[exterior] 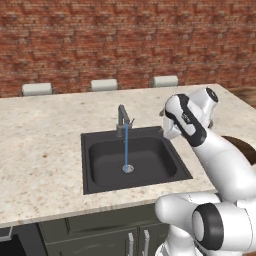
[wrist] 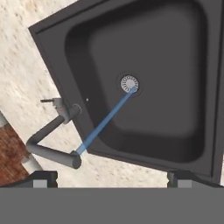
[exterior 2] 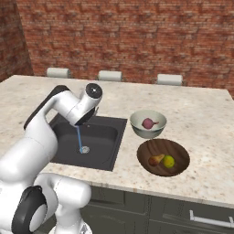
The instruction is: Pick the pears from the sink and place them in one bowl. Place the onion in the other bowl. Then turn off the sink faucet.
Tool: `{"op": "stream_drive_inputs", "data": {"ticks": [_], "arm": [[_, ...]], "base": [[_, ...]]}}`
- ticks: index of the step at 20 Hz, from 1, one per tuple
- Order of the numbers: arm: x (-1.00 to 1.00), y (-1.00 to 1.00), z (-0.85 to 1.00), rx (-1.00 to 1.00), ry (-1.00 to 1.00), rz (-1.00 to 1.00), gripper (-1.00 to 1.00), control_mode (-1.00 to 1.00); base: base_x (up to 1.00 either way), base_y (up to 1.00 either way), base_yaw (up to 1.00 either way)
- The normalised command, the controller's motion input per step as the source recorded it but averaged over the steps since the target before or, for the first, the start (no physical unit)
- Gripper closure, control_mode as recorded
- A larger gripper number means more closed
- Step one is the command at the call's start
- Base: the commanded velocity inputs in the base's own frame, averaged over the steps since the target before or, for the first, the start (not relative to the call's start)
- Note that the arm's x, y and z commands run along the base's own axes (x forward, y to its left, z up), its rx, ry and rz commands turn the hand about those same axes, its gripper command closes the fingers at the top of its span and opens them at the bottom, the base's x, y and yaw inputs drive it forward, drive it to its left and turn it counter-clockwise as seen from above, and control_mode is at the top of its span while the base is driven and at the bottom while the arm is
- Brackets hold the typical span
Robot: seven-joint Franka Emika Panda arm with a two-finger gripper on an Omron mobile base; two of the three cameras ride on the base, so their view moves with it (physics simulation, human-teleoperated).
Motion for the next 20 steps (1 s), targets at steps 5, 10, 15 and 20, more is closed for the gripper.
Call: {"op": "stream_drive_inputs", "data": {"ticks": [5, 10, 15, 20], "arm": [[0.00, 0.01, -0.28, 0.04, 0.00, 0.07, -1.00, -1.00], [-0.02, -0.08, -0.06, 0.06, 0.02, 0.00, -1.00, -1.00], [0.00, 0.00, -0.05, 0.00, 0.09, 0.00, -1.00, -1.00], [0.06, -0.01, -0.13, 0.12, 0.26, 0.01, -1.00, -1.00]], "base": [[0.00, 0.00, 0.00], [0.00, 0.00, 0.00], [0.00, 0.00, 0.00], [0.00, 0.00, 0.00]]}}
